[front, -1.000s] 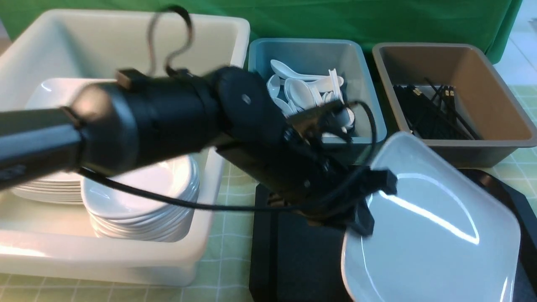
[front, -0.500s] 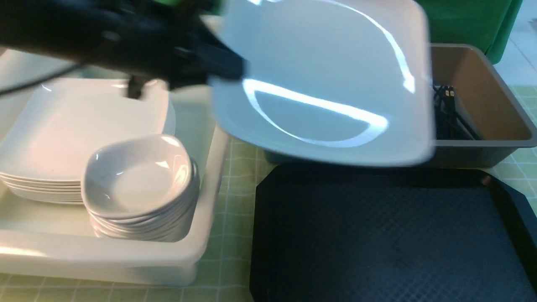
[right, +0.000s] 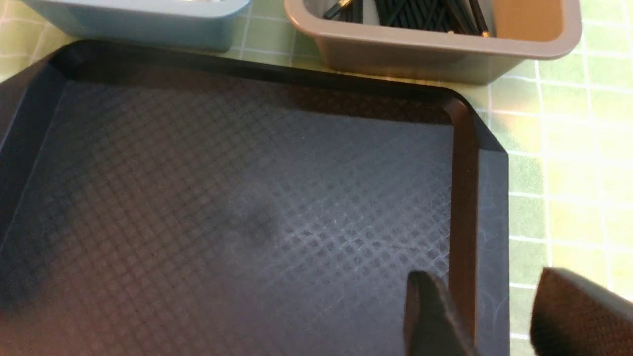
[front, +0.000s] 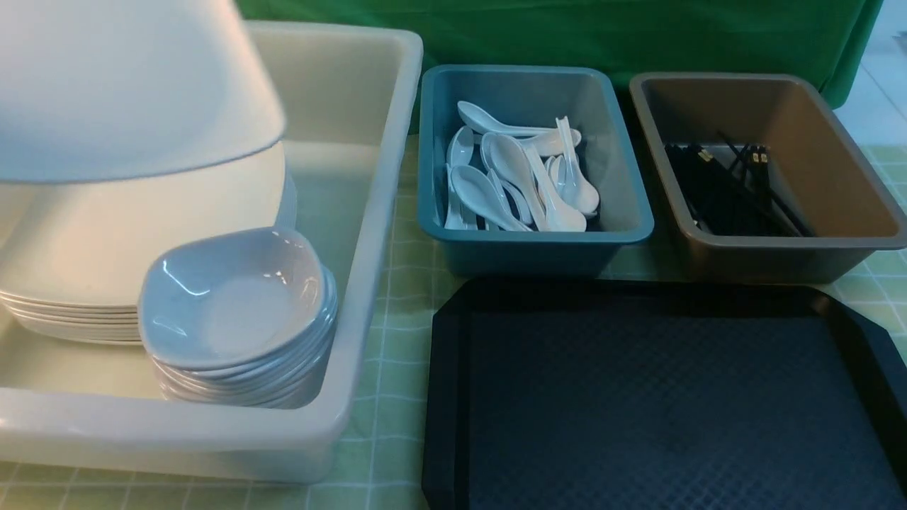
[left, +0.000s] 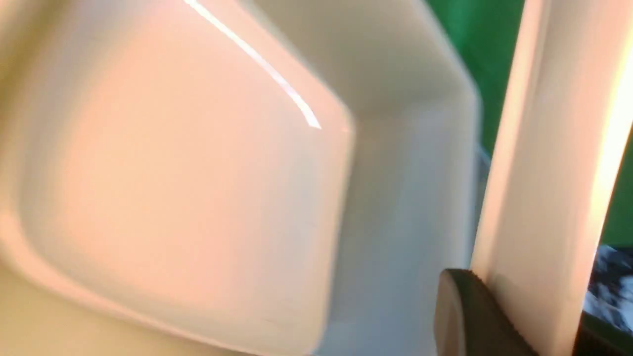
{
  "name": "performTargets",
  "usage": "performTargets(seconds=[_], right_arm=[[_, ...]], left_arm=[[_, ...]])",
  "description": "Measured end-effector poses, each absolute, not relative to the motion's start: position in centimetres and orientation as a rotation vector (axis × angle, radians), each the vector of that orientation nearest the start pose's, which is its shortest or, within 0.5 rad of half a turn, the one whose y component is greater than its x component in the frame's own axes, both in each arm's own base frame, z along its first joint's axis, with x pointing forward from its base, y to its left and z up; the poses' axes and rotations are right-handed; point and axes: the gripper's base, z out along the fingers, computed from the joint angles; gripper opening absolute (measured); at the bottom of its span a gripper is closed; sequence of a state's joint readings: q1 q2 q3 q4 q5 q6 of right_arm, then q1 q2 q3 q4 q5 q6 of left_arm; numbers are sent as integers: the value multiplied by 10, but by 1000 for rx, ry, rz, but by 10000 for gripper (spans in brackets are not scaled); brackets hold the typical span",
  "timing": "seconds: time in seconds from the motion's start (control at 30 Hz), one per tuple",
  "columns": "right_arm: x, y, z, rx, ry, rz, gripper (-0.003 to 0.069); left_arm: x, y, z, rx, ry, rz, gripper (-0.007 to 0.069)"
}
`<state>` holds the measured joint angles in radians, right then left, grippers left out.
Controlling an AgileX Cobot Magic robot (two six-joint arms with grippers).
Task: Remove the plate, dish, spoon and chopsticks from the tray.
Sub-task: Use the left arm to put the plate into the large storage box on the left
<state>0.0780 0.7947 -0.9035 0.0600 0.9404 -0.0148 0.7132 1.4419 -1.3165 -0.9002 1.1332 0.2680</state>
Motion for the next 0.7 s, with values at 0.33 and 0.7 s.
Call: performTargets(seconds=[0.33,0.7], right_arm=[[137,15,360,-95,2314,105,289],[137,15,360,-96,2318,104,289]], left_arm=[[288,164,329,-813,2204,-715,22],[348,183,334,-518,2396,-626,22]])
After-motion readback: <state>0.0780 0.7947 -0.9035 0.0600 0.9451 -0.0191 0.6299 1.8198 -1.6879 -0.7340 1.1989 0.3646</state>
